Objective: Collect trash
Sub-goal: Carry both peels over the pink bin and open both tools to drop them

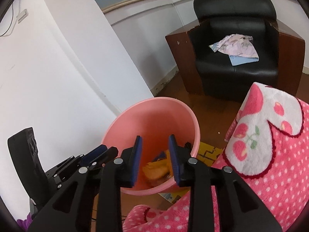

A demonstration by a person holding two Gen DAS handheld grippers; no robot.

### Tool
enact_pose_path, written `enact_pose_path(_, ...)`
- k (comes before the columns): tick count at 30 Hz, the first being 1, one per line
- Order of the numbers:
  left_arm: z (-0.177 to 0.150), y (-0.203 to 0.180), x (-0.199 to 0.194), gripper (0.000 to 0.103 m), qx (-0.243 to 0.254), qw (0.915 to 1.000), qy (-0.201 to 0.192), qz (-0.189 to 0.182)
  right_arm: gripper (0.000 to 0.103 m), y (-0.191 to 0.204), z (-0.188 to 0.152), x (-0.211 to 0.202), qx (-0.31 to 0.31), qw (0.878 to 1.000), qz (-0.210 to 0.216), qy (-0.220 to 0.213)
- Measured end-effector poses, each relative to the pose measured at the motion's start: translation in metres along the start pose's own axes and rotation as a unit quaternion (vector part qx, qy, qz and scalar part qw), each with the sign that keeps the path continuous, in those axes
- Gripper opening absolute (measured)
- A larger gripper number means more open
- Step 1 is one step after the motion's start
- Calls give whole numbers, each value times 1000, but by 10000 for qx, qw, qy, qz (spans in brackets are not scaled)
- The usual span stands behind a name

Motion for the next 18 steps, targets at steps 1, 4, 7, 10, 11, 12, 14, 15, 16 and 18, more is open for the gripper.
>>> enact_pose_path(1, 1, -3, -2, 30, 33, 10000, -14, -29, 29, -1, 0, -2, 6, 10000, 14, -16)
enact_pose_path(4, 2, -14, -6, 35, 136, 9998, -55, -97, 29, -6, -1, -13, 13, 9999, 9, -109)
enact_pose_path(7, 3, -29, -8, 40, 274, 9994, -79, -190, 29, -14, -7, -26, 25, 9998, -31, -195)
enact_pose_path(10, 2, -47, -10, 44, 412, 9987, -76, -300, 29, -21, -13, -40, 28, 9996, -104, -243)
enact_pose_path(11, 1, -53, -10, 46, 455, 9984, -68, -336, 29, -24, -15, -45, 18, 9995, -136, -275)
enact_pose_path(12, 1, -58, -10, 46, 484, 9981, -66, -372, 29, -26, -17, -49, 18, 9994, -154, -299)
enact_pose_path(14, -1, -68, -12, 50, 549, 9975, -67, -436, 30, -32, -21, -59, 33, 9991, -228, -365)
enact_pose_path(15, -2, -74, -13, 50, 588, 9971, -68, -474, 30, -35, -22, -63, 41, 9989, -260, -396)
enact_pose_path(16, -3, -79, -14, 51, 613, 9968, -70, -507, 34, -39, -25, -69, 60, 9986, -298, -426)
enact_pose_path(18, -6, -90, -16, 53, 663, 9960, -57, -595, 40, -46, -31, -79, 99, 9982, -351, -466)
Point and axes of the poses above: each gripper's, at about its wrist camera, not at the fingertips, and x roughly the way its jaws point, y to its left, z to its top, the point moved 7 cm from there along x, roughly the way its jaws point, and after that the axes turned 15 degrees about -z, right-handed, at the moved point
